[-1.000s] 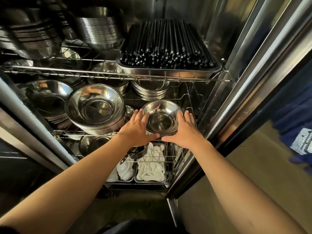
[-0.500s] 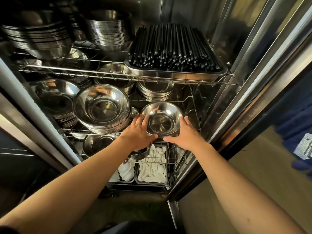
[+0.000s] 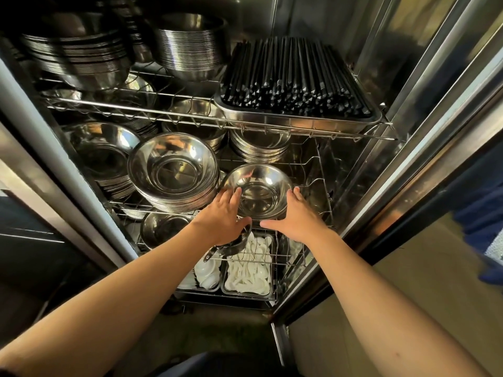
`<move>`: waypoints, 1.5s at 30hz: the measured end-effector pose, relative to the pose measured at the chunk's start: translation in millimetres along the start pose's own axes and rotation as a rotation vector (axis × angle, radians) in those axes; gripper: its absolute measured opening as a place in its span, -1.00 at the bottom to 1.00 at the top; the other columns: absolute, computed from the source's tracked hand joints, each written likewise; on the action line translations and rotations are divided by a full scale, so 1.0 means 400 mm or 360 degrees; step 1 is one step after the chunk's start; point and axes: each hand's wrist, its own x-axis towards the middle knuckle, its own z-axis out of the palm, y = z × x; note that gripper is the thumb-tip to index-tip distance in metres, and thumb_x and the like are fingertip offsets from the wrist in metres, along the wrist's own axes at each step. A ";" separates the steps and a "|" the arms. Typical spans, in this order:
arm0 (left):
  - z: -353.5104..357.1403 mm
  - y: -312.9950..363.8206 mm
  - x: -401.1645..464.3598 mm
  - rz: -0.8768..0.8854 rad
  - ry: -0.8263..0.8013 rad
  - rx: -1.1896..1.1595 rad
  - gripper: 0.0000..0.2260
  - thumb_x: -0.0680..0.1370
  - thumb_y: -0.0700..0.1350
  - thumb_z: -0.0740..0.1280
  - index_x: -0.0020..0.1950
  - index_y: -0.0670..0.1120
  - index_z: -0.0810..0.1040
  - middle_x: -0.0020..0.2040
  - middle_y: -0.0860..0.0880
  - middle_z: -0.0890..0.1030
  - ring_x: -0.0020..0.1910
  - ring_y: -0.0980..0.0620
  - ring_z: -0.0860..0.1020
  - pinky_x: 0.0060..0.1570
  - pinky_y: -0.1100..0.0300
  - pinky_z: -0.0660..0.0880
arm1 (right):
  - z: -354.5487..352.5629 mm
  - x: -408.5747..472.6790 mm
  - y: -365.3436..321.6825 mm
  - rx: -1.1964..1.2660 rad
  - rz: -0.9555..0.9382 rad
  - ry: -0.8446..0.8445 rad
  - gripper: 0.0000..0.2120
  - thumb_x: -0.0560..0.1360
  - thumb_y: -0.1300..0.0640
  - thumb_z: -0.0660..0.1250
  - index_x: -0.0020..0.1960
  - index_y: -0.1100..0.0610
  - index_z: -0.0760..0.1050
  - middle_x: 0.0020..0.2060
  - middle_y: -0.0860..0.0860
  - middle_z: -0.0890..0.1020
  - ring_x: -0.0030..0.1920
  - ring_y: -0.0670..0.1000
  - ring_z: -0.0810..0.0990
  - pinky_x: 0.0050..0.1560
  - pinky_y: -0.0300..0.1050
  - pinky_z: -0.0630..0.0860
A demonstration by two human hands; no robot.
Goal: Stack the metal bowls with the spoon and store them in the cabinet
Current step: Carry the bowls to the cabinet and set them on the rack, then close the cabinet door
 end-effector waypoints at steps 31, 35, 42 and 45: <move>-0.211 0.297 -0.479 0.0514 0.0671 -0.0258 -0.49 0.54 0.22 0.30 0.39 -0.03 0.45 0.28 -0.05 0.58 0.24 -0.07 0.53 0.17 0.05 0.48 | -0.271 -0.707 0.006 -0.0174 -0.0377 0.0903 -0.56 0.56 -0.15 0.32 0.37 0.01 0.48 0.21 -0.02 0.58 0.23 0.06 0.54 0.11 0.05 0.56; -0.201 0.414 -0.614 0.0724 0.0715 -0.0397 -0.47 0.53 0.19 0.33 0.41 -0.07 0.42 0.28 -0.07 0.57 0.16 -0.09 0.57 0.18 0.05 0.47 | -0.290 -0.963 0.037 -0.0158 -0.0304 0.1181 -0.62 0.55 -0.04 0.39 0.30 0.09 0.54 0.17 0.01 0.61 0.21 0.06 0.54 0.17 -0.02 0.50; -0.160 0.702 -0.826 0.1150 0.0722 -0.0620 -0.38 0.50 0.15 0.39 0.47 -0.07 0.32 0.32 -0.07 0.50 0.29 -0.05 0.46 0.29 0.14 0.37 | -0.338 -1.377 0.117 -0.0343 -0.0173 0.1679 -0.64 0.51 0.05 0.43 0.27 0.13 0.56 0.13 0.02 0.62 0.15 0.09 0.56 0.19 -0.07 0.47; -0.144 0.820 -0.886 0.1309 0.0738 -0.0673 -0.34 0.49 0.15 0.39 0.49 -0.11 0.29 0.32 -0.08 0.47 0.31 -0.07 0.44 0.34 0.05 0.37 | -0.352 -1.498 0.153 -0.0366 -0.0244 0.1869 -0.69 0.51 0.11 0.43 0.23 0.17 0.59 0.11 0.04 0.63 0.13 0.09 0.57 0.21 -0.11 0.47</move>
